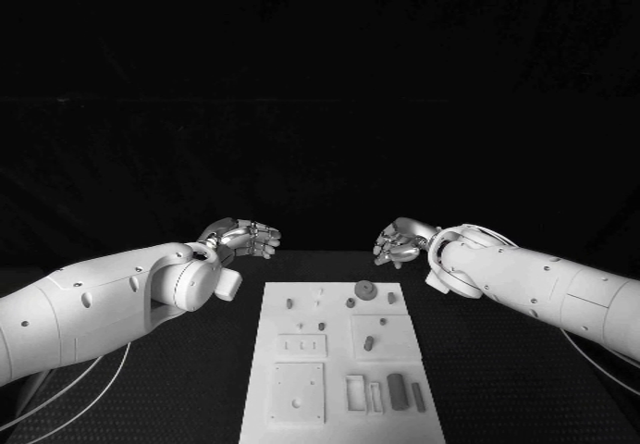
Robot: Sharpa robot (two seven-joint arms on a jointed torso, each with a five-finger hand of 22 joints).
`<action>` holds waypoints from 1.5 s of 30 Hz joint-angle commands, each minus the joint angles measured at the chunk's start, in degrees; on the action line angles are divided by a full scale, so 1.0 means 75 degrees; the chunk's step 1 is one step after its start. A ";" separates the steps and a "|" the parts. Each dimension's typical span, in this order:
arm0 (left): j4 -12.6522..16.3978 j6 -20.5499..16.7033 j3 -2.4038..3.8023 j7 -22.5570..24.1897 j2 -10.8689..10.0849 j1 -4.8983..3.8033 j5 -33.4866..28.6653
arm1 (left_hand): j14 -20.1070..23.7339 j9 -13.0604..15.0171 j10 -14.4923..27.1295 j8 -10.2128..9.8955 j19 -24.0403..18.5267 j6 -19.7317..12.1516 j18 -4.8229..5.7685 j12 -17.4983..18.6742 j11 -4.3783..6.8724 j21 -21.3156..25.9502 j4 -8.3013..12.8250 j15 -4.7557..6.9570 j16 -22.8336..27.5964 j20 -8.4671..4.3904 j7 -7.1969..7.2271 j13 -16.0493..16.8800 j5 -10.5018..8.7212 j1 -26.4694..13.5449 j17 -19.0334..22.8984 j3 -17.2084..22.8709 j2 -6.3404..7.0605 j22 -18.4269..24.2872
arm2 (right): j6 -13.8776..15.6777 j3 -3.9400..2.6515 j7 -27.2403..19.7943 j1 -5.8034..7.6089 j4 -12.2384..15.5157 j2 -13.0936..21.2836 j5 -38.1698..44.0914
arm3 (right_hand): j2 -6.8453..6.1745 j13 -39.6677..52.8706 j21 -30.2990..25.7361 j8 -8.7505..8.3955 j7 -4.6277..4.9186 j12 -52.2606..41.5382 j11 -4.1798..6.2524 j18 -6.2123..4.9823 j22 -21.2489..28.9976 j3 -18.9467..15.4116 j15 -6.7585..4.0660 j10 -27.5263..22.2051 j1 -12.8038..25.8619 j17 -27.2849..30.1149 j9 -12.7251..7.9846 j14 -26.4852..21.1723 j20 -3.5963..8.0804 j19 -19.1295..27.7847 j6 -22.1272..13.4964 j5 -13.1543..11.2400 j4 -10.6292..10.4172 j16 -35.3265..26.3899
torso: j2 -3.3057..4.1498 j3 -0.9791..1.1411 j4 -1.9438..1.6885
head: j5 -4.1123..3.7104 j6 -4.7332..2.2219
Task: Assemble the parts on the task board
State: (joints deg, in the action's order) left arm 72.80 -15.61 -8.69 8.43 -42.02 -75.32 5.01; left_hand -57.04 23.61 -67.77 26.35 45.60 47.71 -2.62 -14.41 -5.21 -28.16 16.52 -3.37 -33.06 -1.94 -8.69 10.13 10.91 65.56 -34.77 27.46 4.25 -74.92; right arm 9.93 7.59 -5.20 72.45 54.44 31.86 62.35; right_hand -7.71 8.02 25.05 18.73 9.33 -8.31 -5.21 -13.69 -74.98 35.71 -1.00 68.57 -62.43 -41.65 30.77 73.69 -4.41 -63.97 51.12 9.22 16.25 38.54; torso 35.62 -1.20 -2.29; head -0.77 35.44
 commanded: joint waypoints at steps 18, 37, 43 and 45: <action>0.0549 0.0076 -0.0001 0.0163 -0.0135 -0.0063 0.0121 | 0.0001 0.0057 0.0055 -0.0137 -0.0034 -0.0040 0.0012 0.0121 -0.0058 -0.0114 -0.0086 -0.0017 -0.0070 -0.0040 -0.0108 0.0004 -0.0056 -0.0265 -0.0049 -0.0026 0.0080 -0.0168 | 0.0025 0.0175 0.0559 -0.0052 0.0720 -0.0095 0.3515 | -0.0321 0.0501 0.1272 -0.0238 -0.0133 0.0178 0.0163 -0.0174 -0.0193 -0.0039 -0.0188 0.0491 -0.0020 -0.1022 -0.0106 0.0320 0.0416 -0.0494 0.0069 -0.0137 -0.0022 0.1191 | 0.0667 -0.0217 -0.0267 | -0.0207 -0.0026; 0.0552 0.0066 -0.0008 0.0162 -0.0142 -0.0059 0.0117 | -0.0001 0.0079 0.0058 -0.0172 -0.0041 -0.0046 0.0006 0.0146 -0.0062 -0.0140 -0.0097 -0.0014 -0.0076 -0.0043 -0.0117 0.0013 -0.0052 -0.0323 -0.0062 -0.0023 0.0073 -0.0165 | 0.0096 0.0279 0.0901 -0.0100 0.0781 -0.0213 0.4226 | -0.0556 0.0657 0.1577 -0.0334 -0.0090 0.0318 0.0166 -0.0174 -0.0173 0.0072 -0.0191 0.0511 0.0156 -0.1112 -0.0174 0.0312 0.0480 -0.0471 0.0025 -0.0333 -0.0169 0.1391 | 0.1012 -0.0313 -0.0312 | -0.0226 -0.0136; 0.0564 0.0089 -0.0008 0.0154 -0.0146 -0.0059 0.0117 | -0.0001 0.0085 0.0059 -0.0181 -0.0042 -0.0048 0.0005 0.0152 -0.0063 -0.0146 -0.0100 -0.0013 -0.0077 -0.0043 -0.0119 0.0016 -0.0052 -0.0335 -0.0065 -0.0022 0.0071 -0.0164 | 0.0095 0.0280 0.0919 -0.0122 0.0751 -0.0260 0.4247 | -0.0589 0.0716 0.1639 -0.0365 -0.0084 0.0316 0.0192 -0.0174 -0.0169 0.0145 -0.0216 0.0583 0.0139 -0.1125 -0.0204 0.0305 0.0494 -0.0470 -0.0003 -0.0398 -0.0211 0.1428 | 0.1067 -0.0322 -0.0334 | -0.0229 -0.0161; 0.0579 0.0089 -0.0008 0.0154 -0.0151 -0.0059 0.0117 | -0.0001 0.0086 0.0058 -0.0183 -0.0043 -0.0049 0.0005 0.0154 -0.0064 -0.0148 -0.0101 -0.0013 -0.0077 -0.0043 -0.0120 0.0017 -0.0052 -0.0340 -0.0066 -0.0021 0.0071 -0.0164 | 0.0087 0.0282 0.0908 -0.0133 0.0732 -0.0274 0.4247 | -0.0593 0.0729 0.1654 -0.0374 -0.0083 0.0322 0.0194 -0.0174 -0.0169 0.0167 -0.0219 0.0590 0.0131 -0.1128 -0.0214 0.0305 0.0498 -0.0469 -0.0012 -0.0412 -0.0220 0.1437 | 0.1093 -0.0324 -0.0342 | -0.0227 -0.0166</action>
State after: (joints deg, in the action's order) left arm 76.89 -15.42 -8.80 8.87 -43.18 -75.70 5.66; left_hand -57.03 24.18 -67.56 25.25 45.34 47.19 -2.16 -13.48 -5.43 -29.05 16.05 -3.37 -33.28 -2.15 -9.21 10.16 10.60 63.59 -35.17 27.30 4.80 -74.94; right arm 10.50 9.66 1.19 71.55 60.04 29.90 92.89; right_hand -11.54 13.43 37.26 16.29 8.58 -6.10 -3.68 -13.76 -74.92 36.84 -2.42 72.50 -61.48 -50.05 29.20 76.10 -1.12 -67.53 51.45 6.44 14.78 49.00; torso 43.46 -3.60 -4.74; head -2.52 34.26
